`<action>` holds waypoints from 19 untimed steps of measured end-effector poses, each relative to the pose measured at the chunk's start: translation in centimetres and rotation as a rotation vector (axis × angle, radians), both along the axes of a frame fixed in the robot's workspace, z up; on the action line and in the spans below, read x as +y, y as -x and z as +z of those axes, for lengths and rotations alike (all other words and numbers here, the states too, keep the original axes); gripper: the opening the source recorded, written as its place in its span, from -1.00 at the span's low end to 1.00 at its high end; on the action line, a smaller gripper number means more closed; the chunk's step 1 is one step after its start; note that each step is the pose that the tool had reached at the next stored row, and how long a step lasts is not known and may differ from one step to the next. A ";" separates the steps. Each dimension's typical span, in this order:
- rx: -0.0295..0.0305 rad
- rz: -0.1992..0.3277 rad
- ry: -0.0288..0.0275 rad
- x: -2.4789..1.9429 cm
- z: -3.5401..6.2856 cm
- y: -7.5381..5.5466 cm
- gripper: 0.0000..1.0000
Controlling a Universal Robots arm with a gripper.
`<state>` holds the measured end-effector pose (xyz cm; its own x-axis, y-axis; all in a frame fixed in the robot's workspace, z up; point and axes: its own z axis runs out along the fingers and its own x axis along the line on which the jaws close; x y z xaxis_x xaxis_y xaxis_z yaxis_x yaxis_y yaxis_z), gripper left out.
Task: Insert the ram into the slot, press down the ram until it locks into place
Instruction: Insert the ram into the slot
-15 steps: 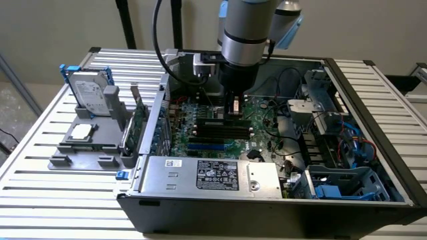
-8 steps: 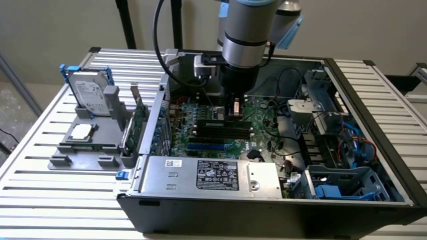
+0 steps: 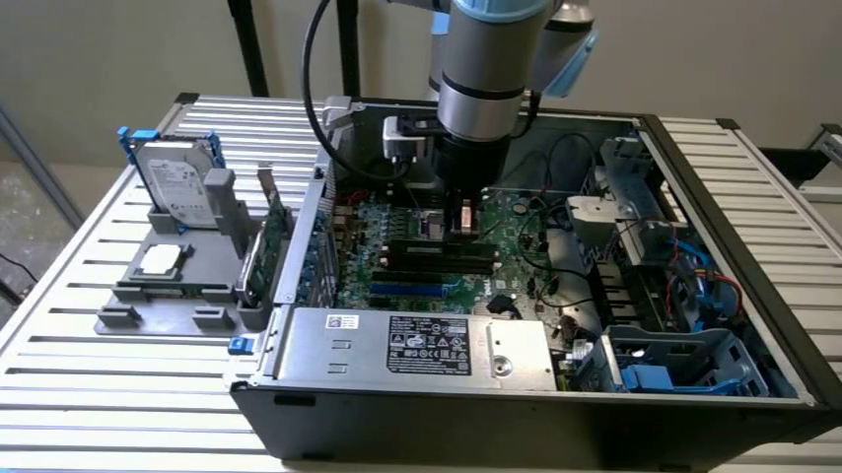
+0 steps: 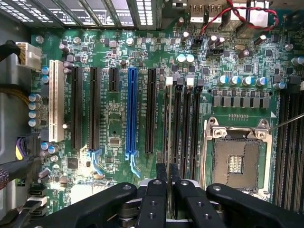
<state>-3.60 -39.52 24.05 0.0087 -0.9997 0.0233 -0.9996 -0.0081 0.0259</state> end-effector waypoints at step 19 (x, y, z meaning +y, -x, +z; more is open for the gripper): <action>-0.0015 -0.001 0.0059 0.20 -0.87 0.1 -0.73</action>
